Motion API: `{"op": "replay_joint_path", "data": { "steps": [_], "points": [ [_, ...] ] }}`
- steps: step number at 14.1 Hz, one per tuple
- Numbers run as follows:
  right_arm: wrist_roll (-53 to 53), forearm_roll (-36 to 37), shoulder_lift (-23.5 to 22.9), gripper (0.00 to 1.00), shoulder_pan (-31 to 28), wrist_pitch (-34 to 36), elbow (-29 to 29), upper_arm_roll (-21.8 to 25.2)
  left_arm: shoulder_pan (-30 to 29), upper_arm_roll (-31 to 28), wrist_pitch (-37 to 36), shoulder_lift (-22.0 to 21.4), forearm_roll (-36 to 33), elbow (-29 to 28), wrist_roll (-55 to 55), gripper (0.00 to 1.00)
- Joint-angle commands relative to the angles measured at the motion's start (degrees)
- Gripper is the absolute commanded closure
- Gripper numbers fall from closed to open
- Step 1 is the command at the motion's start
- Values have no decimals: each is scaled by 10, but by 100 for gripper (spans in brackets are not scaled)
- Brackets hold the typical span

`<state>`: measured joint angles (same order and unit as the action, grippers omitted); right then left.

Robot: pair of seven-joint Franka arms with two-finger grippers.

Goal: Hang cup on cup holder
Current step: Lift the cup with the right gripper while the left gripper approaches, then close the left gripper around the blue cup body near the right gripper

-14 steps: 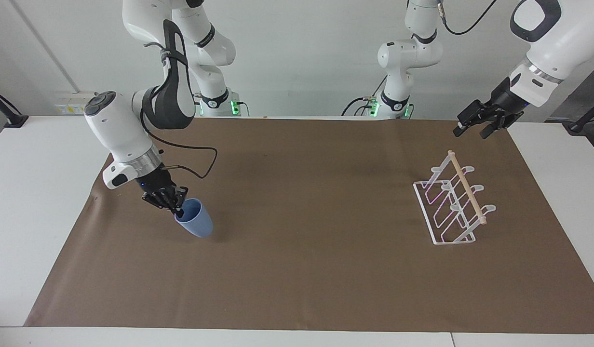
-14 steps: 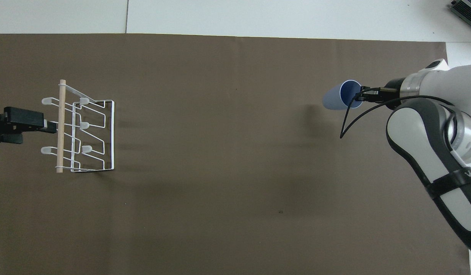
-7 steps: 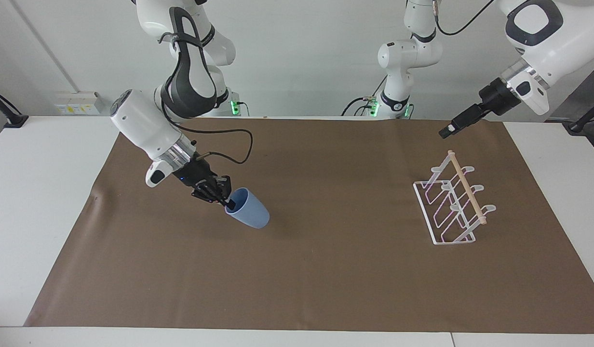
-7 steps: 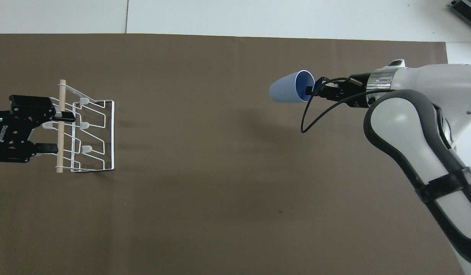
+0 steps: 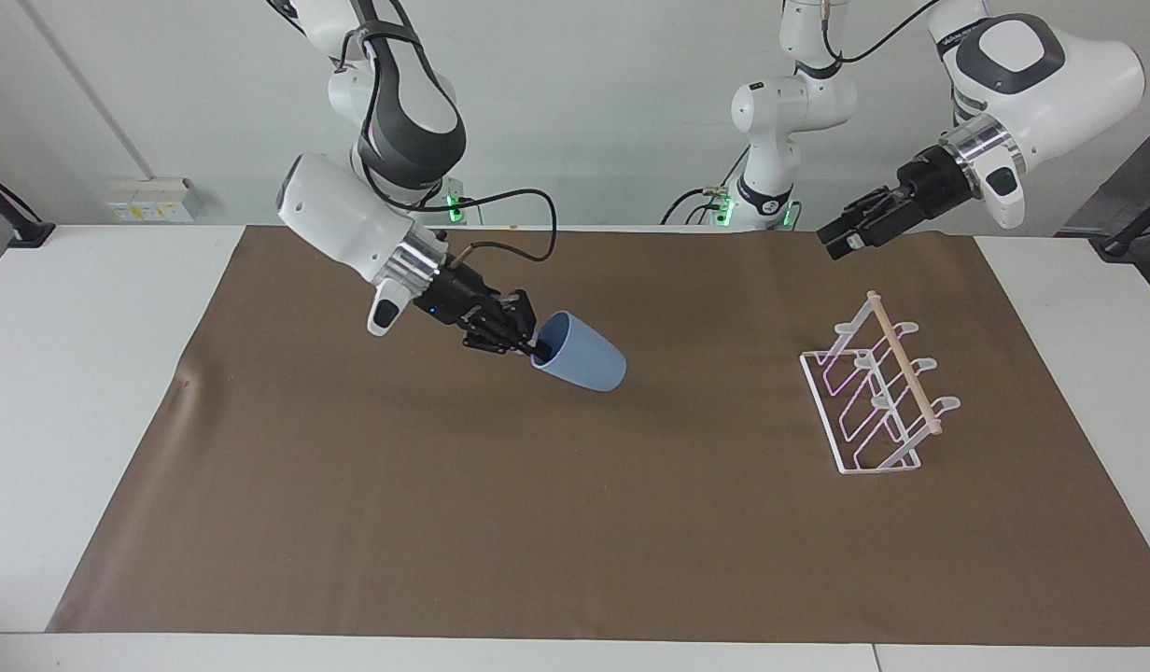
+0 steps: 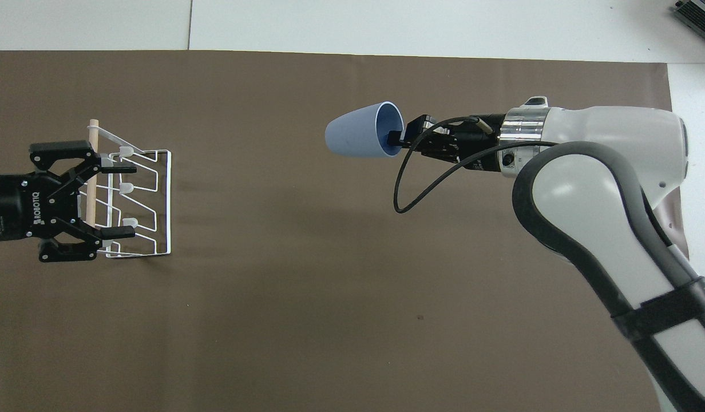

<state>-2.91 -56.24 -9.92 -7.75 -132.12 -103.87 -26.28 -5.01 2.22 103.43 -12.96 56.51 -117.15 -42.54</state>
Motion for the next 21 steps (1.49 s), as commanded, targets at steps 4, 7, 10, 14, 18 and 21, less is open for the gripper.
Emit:
{"op": "replay_joint_path", "data": {
  "steps": [4,7,10,14,18,21],
  "points": [
    [41,-26,27,100,-15,-5,-4,-52,93,5,153,-18,112,-44,-117,0],
    [78,-26,27,100,-14,-9,-5,-73,128,5,195,-19,120,-60,-162,0],
    [98,-27,27,100,-14,-27,-5,-94,175,6,267,-14,136,-69,-191,0],
    [136,-36,26,100,-10,-87,-10,-123,221,6,329,-13,137,-81,-264,0],
    [154,-36,26,100,-8,-90,-10,-124,227,8,347,-12,136,-85,-287,0],
    [158,-36,26,100,-7,-90,-10,-124,240,9,367,-7,137,-86,-288,0]
  ]
}}
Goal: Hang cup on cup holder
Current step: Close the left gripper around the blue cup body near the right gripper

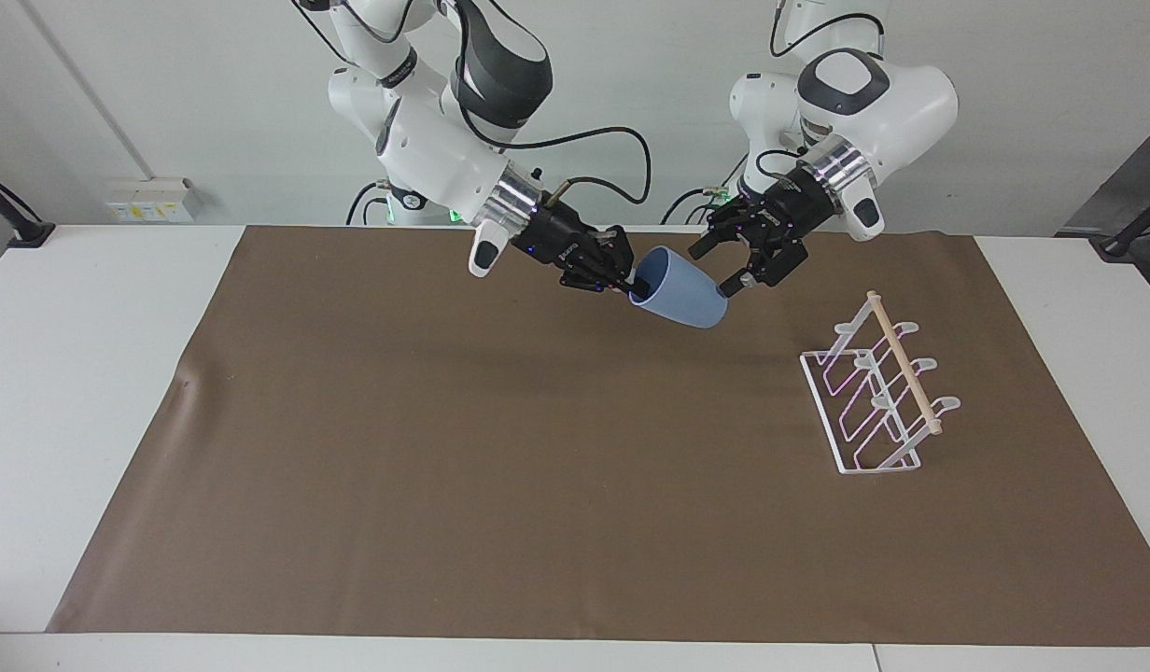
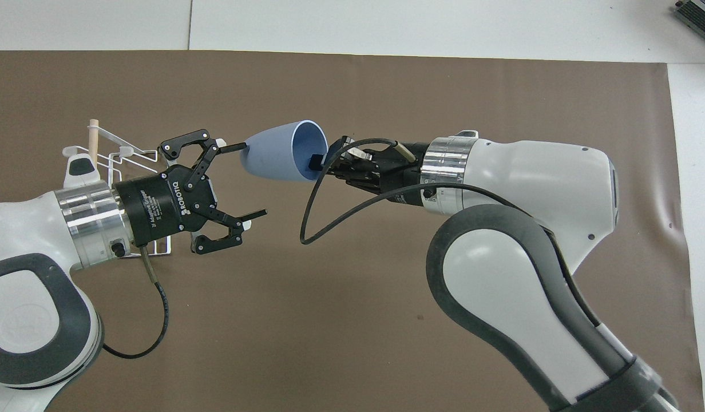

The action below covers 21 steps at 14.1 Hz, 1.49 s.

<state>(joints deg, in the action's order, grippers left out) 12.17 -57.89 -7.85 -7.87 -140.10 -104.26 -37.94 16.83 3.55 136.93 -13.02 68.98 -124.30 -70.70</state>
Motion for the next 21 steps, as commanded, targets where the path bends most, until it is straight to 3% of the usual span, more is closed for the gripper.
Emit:
{"op": "replay_joint_path", "data": {
  "steps": [1,7,21],
  "points": [
    [7,-20,6,100,-6,-11,-6,-7,32,-5,48,-3,12,-14,-7,0],
    [16,-20,6,100,0,-31,-7,-13,48,-2,93,18,30,-7,-6,0],
    [16,-20,6,100,0,-32,-7,-13,40,-5,102,36,32,21,13,0]
  ]
}}
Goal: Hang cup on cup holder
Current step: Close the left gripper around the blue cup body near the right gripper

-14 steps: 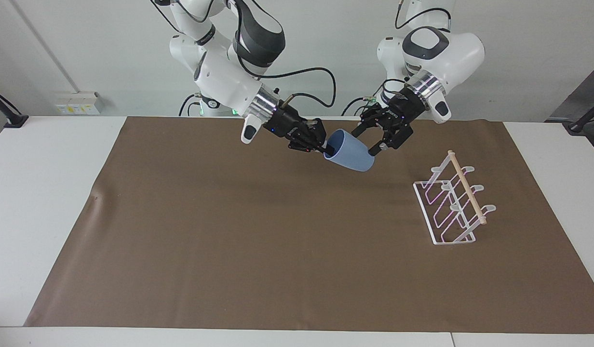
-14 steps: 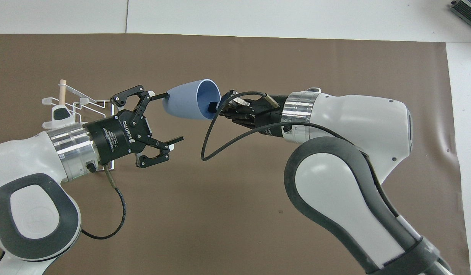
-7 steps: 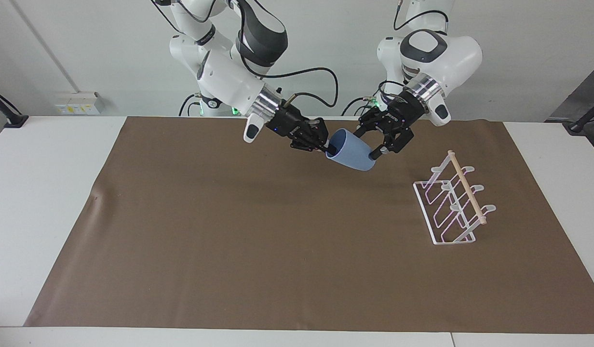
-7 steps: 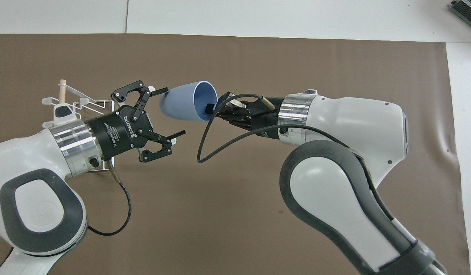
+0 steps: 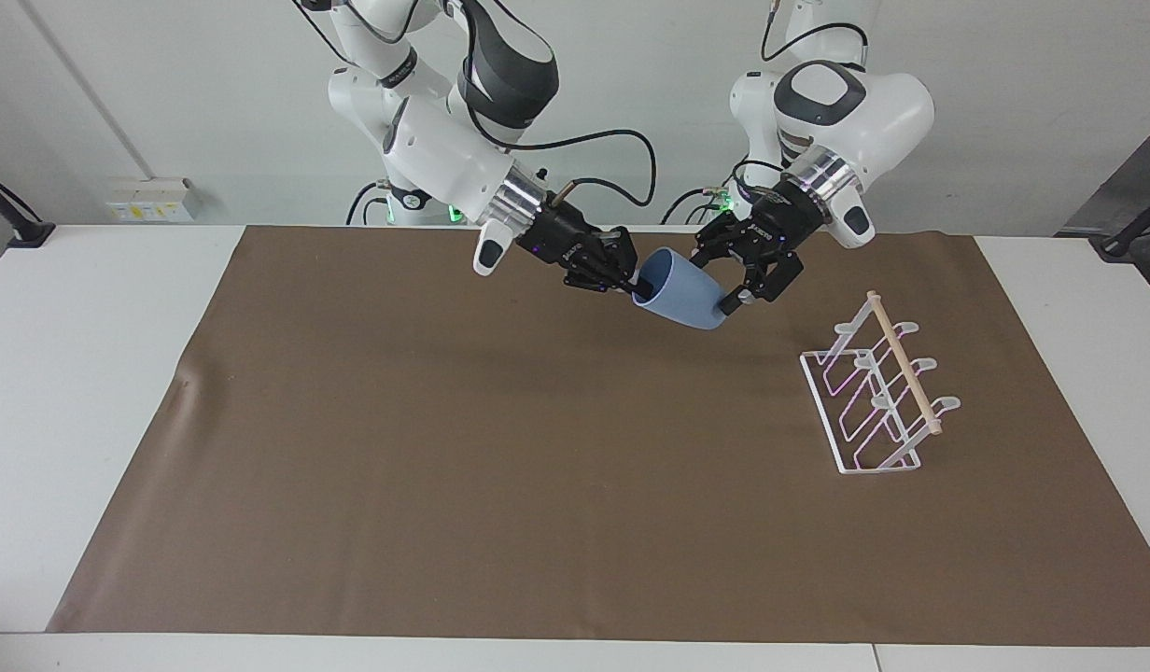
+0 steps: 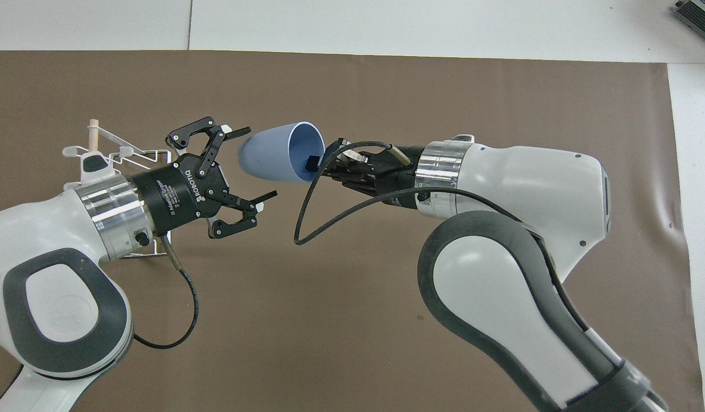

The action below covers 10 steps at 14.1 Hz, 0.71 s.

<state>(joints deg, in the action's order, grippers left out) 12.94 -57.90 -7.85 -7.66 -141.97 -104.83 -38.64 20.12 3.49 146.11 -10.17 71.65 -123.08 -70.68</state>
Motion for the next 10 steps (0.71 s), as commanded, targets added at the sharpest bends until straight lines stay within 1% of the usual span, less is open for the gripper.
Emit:
{"op": "replay_joint_path", "data": {
  "steps": [1,5,7,10],
  "points": [
    [9,-20,6,100,-3,-13,-1,-6,8,-4,11,9,5,10,15,0],
    [9,-20,6,100,-3,-17,-1,-6,9,-4,11,12,-13,16,19,0],
    [10,-20,6,100,-3,-20,-1,-6,9,-3,17,24,-15,28,19,0],
    [10,-20,6,100,-3,-20,-1,-6,11,-2,21,26,-16,32,19,1]
  ]
}}
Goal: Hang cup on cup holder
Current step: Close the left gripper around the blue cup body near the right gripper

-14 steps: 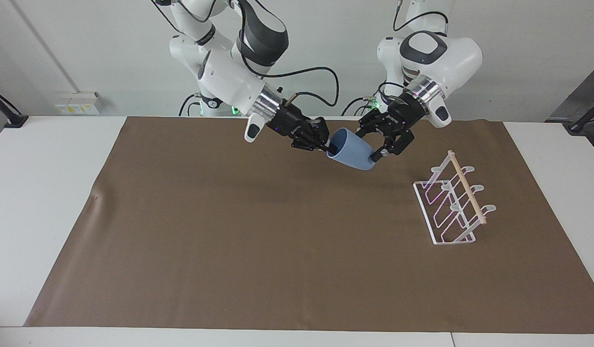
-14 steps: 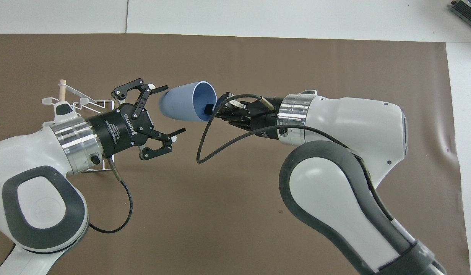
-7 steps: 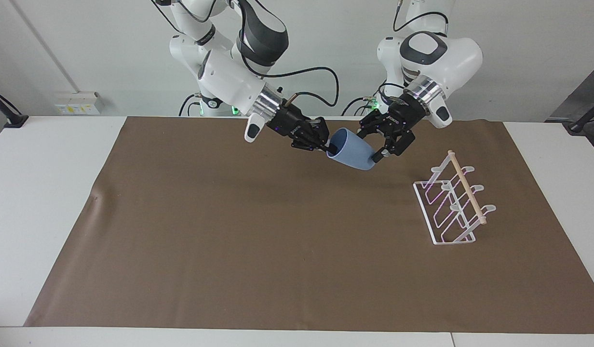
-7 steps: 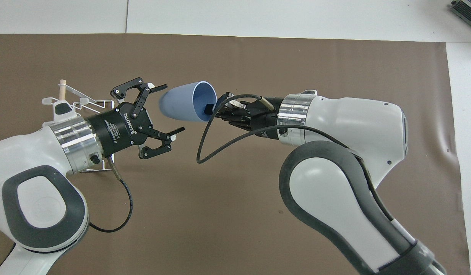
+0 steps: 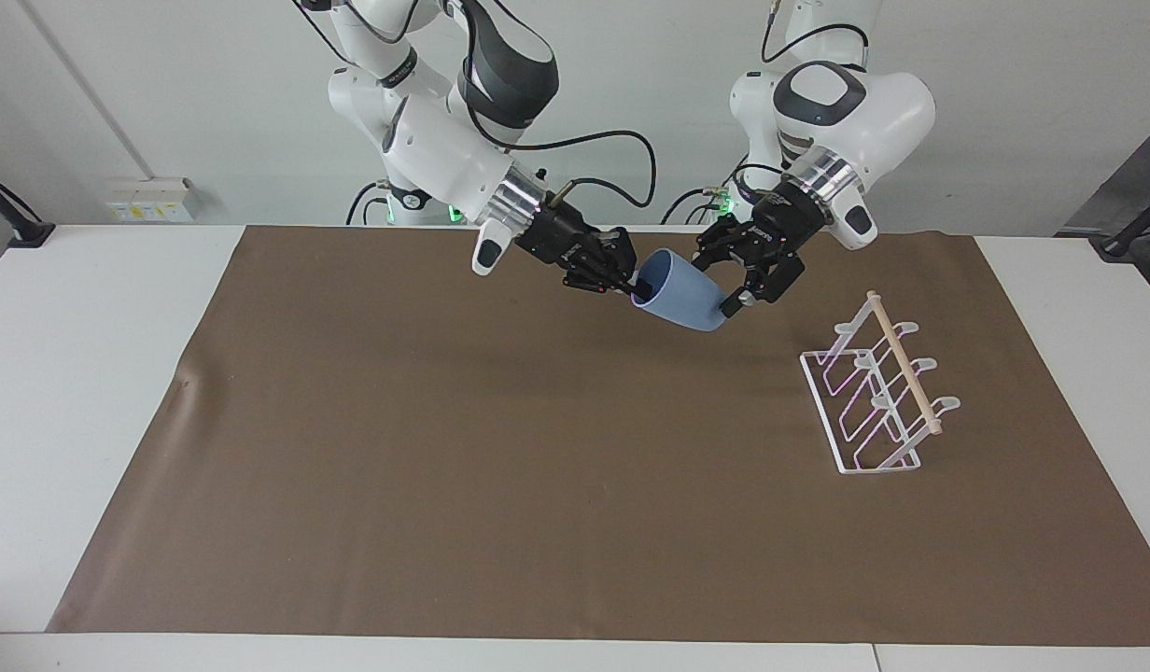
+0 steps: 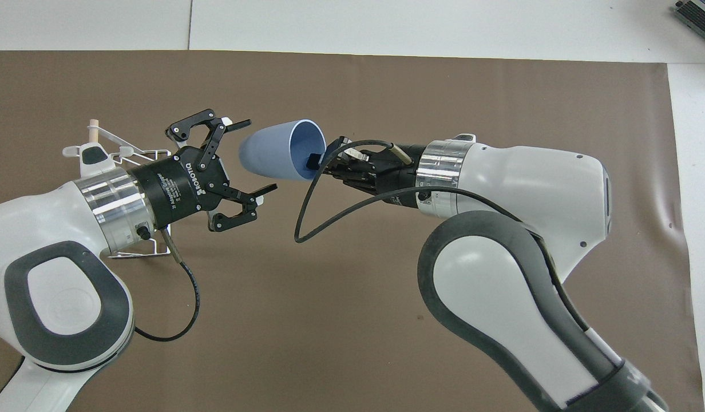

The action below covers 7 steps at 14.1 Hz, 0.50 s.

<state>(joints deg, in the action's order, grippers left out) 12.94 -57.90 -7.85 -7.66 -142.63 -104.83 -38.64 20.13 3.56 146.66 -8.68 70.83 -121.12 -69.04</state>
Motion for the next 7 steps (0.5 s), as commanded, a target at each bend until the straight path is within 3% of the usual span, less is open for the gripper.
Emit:
{"op": "replay_joint_path", "data": {
  "steps": [1,5,6,7],
  "points": [
    [9,-20,6,100,-3,-13,-1,-6,13,-3,19,12,-9,11,3,1],
    [9,-20,6,100,-3,-13,-1,-6,15,-2,19,12,-10,10,3,9],
    [9,-20,6,100,-3,-13,-1,-6,14,-2,19,12,-10,10,3,16],
    [9,-20,6,100,-3,-13,-1,-6,14,-2,19,12,-10,10,3,29]
  ]
}}
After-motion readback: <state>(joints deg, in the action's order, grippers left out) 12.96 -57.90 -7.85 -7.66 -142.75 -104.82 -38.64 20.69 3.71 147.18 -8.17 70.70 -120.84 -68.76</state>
